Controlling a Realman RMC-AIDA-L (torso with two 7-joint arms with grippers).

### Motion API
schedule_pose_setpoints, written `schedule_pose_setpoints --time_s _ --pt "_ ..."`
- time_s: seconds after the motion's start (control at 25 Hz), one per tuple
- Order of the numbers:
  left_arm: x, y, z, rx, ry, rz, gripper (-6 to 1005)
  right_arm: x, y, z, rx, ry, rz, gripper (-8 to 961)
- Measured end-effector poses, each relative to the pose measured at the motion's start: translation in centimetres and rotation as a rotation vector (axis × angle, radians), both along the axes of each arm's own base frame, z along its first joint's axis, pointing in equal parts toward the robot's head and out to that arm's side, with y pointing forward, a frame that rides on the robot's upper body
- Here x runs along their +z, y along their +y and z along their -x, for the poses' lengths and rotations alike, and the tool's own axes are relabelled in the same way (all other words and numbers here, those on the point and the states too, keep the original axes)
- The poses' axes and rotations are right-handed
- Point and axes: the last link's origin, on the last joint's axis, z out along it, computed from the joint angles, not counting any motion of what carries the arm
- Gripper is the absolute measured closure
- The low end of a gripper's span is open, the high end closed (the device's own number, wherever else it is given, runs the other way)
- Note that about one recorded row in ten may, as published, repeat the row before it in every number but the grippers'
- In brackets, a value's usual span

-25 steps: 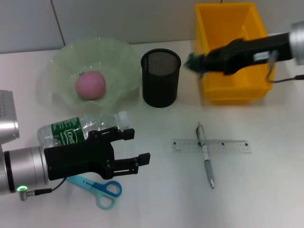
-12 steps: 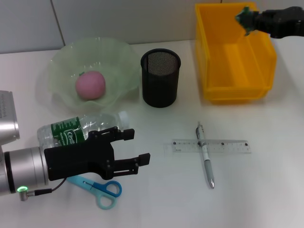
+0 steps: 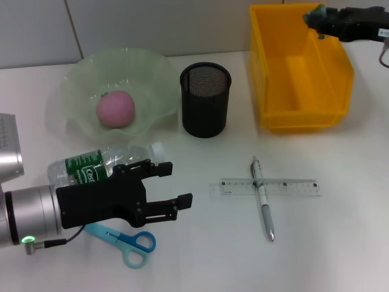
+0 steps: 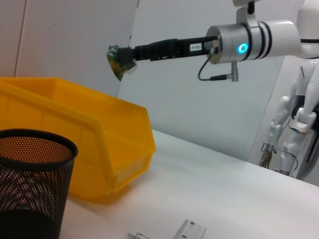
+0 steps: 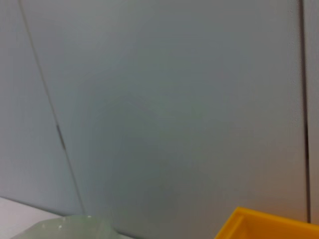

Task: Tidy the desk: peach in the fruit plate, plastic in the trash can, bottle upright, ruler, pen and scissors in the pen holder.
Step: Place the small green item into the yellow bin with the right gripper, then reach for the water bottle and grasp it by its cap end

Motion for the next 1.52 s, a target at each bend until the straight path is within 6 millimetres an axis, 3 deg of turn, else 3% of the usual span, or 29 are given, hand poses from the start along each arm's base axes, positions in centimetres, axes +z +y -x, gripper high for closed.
schedule_pose_setpoints --time_s 0.16,0.72,0.96,1.16,1.24,1.52 --pt "0.0 0.0 0.0 0.000 -0.002 0.000 194 -0.2 0.7 0.1 -0.015 0.003 -0.021 506" --pt "0.2 0.0 -0.2 -0.001 -0.013 -0.003 194 0.3 0.7 0.4 -0.004 0.036 -0.055 177" --pt "0.3 0.1 -0.4 -0.011 -0.018 -0.004 194 0.6 -0.6 0.6 0.033 0.145 -0.049 178" --pt "0.5 0.3 -0.4 -0.012 -0.022 -0.011 195 1.4 -3.5 0.8 0.135 0.291 -0.012 179" --pt "0.6 0.3 -0.4 -0.012 -0.024 -0.015 195 1.5 -5.6 0.7 0.206 0.334 0.037 179" --pt "0.9 0.5 -0.4 -0.006 -0.031 -0.022 195 0.8 -9.1 -0.3 0.271 0.326 0.171 180"
